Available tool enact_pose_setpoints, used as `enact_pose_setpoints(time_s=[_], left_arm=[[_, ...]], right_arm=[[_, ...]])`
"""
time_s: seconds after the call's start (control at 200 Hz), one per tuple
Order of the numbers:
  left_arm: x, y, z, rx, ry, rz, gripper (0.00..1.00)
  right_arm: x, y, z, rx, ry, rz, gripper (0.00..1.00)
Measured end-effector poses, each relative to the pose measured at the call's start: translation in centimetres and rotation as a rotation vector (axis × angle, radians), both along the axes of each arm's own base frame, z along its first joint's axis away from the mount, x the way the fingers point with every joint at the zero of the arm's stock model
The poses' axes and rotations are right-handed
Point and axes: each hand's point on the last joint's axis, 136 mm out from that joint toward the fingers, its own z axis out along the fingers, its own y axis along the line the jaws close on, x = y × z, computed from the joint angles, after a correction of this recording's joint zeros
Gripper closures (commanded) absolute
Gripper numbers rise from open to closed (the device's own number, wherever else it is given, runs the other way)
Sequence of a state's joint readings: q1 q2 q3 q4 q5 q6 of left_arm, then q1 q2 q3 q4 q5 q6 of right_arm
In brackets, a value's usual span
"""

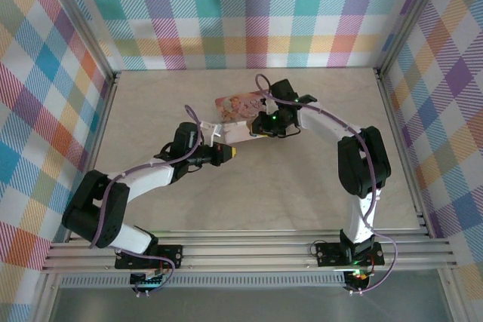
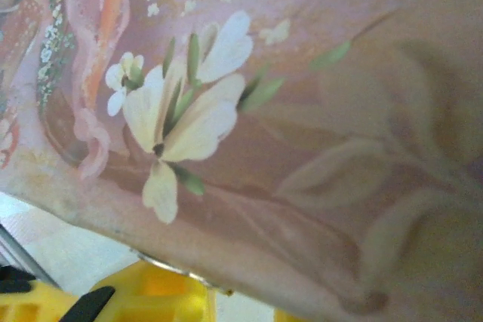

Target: Unlock the padlock with the key

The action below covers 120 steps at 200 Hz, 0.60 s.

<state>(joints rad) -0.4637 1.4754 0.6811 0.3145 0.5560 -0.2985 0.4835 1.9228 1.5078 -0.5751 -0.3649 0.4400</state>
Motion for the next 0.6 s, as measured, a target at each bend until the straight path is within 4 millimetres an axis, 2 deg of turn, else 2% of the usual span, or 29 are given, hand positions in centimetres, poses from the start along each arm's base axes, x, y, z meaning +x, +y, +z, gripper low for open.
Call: enact_pose_setpoints(time_s=[0.215,0.39,0.6], left_arm=[[0.2,-1.0,-1.5,-0.002,0.011,-0.017,1.0],[0.8,-1.3,-1.3,-0.021,-0.003,-0.01,1.0],[1.5,-1.7,-1.1,-0.051,-0.015,0.003,1.0]], right_arm=[[-0.8,0.4,1.4,0.029,0.06,0.0,1.0],[-1.0,0.8,2.7,0.054,0.094,0.0,1.0],[-1.2,1.1,2.8,0.069,0.136,0.009,1.0]])
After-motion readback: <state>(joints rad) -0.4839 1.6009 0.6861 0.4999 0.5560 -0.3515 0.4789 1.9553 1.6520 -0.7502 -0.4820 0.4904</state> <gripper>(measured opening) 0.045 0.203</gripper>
